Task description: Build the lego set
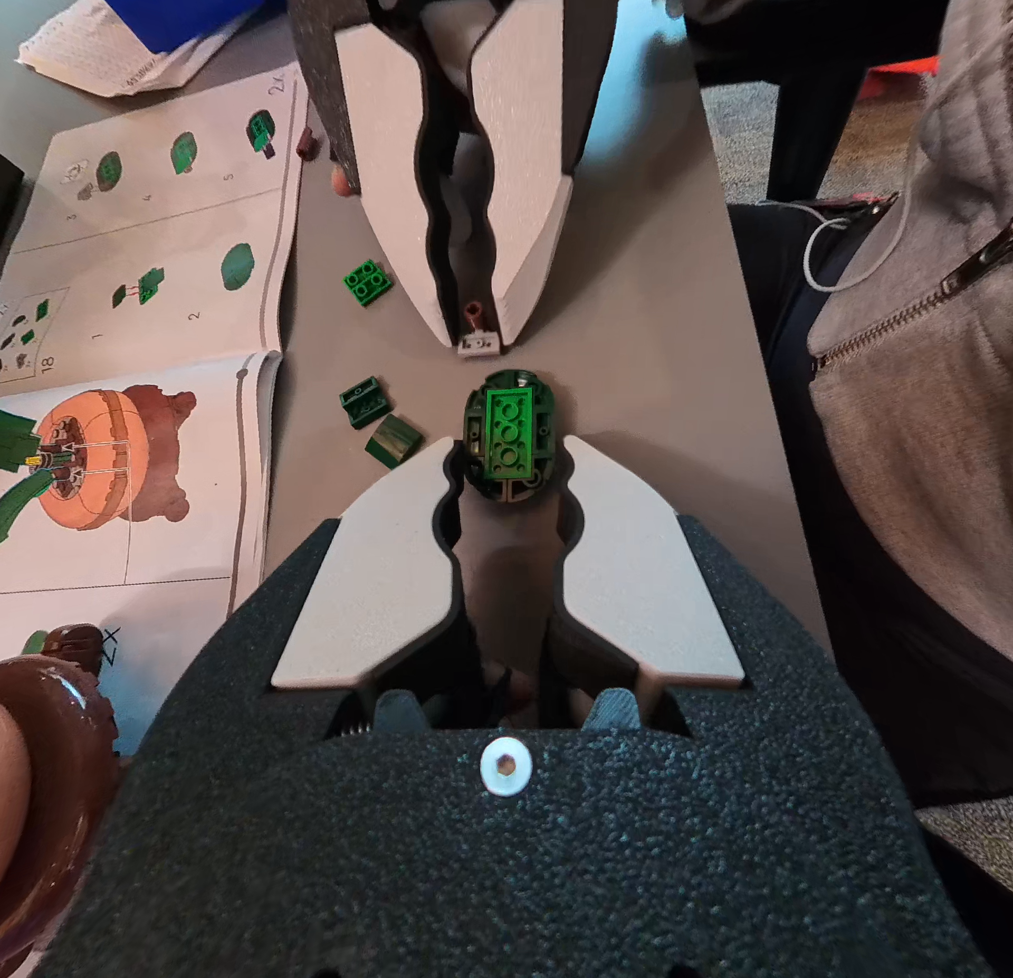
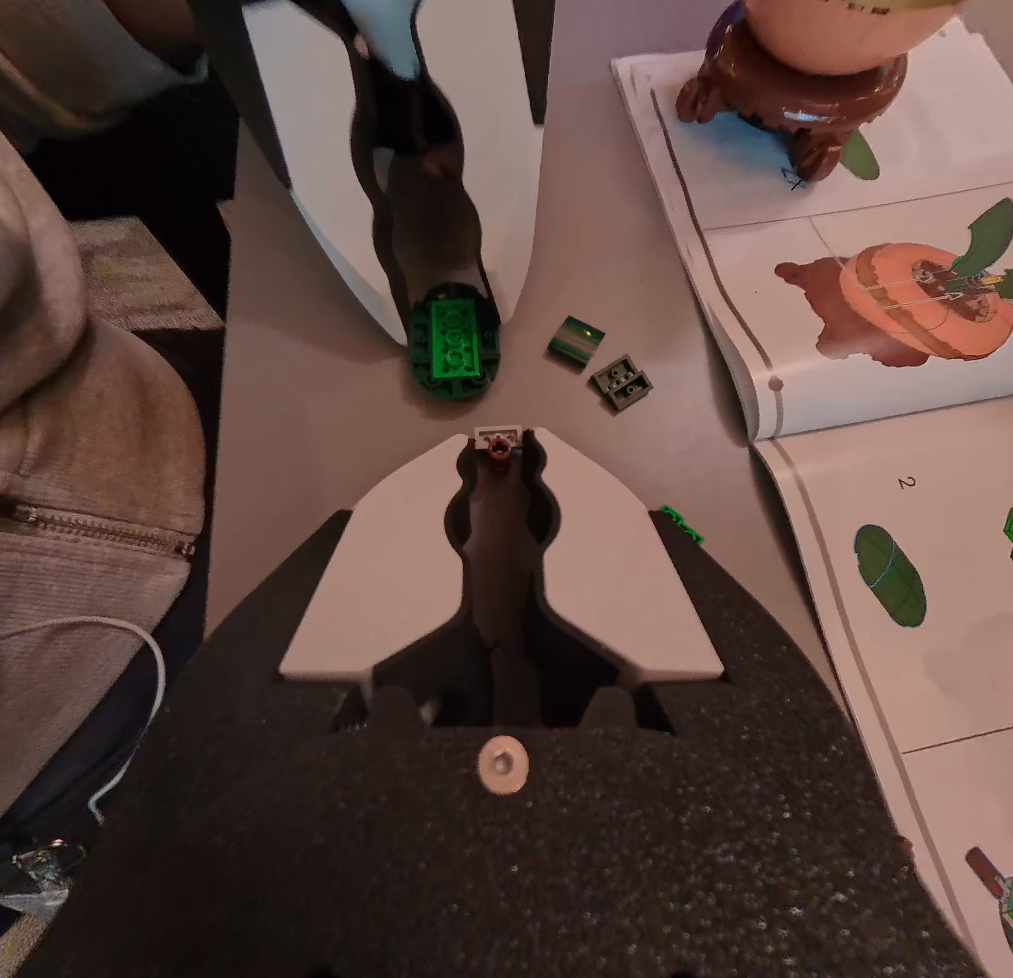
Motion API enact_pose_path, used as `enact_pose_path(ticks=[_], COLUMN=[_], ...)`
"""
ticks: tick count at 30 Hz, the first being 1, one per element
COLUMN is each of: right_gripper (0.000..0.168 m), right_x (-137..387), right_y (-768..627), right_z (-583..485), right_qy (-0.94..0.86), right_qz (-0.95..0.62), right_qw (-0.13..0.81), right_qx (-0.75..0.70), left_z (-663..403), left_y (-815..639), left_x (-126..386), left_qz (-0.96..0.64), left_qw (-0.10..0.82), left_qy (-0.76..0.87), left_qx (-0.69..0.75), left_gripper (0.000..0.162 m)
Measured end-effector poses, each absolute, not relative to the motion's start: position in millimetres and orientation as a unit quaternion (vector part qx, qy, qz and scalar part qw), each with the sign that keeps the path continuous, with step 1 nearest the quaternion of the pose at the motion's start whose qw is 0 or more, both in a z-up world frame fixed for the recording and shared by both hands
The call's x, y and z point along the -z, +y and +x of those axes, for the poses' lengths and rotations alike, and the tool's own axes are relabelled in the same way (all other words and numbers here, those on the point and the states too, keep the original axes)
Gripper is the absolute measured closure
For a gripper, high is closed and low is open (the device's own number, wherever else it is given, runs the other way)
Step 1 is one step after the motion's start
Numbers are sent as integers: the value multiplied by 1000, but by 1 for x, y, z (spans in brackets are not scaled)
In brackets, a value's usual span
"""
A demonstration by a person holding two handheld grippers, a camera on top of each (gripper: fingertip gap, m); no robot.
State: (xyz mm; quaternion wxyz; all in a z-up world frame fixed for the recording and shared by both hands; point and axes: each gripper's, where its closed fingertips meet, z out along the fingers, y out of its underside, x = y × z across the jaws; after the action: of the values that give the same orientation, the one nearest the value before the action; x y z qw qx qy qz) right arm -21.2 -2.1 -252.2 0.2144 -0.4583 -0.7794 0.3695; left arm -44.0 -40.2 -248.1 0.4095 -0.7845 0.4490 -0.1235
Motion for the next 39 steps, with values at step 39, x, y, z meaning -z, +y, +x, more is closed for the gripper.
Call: enact_pose_path(ticks=[39], right_gripper=[153], right_x=[253], right_y=[-23], right_z=[-31], right_qy=[-790], right_qz=[-450], right_qw=[190], right_qx=[-372], left_z=[-55], left_y=[-49], left_x=[227], left_qz=[-767], left_qw=[445], left_qy=[440], left_qx=[140], left_gripper=[123])
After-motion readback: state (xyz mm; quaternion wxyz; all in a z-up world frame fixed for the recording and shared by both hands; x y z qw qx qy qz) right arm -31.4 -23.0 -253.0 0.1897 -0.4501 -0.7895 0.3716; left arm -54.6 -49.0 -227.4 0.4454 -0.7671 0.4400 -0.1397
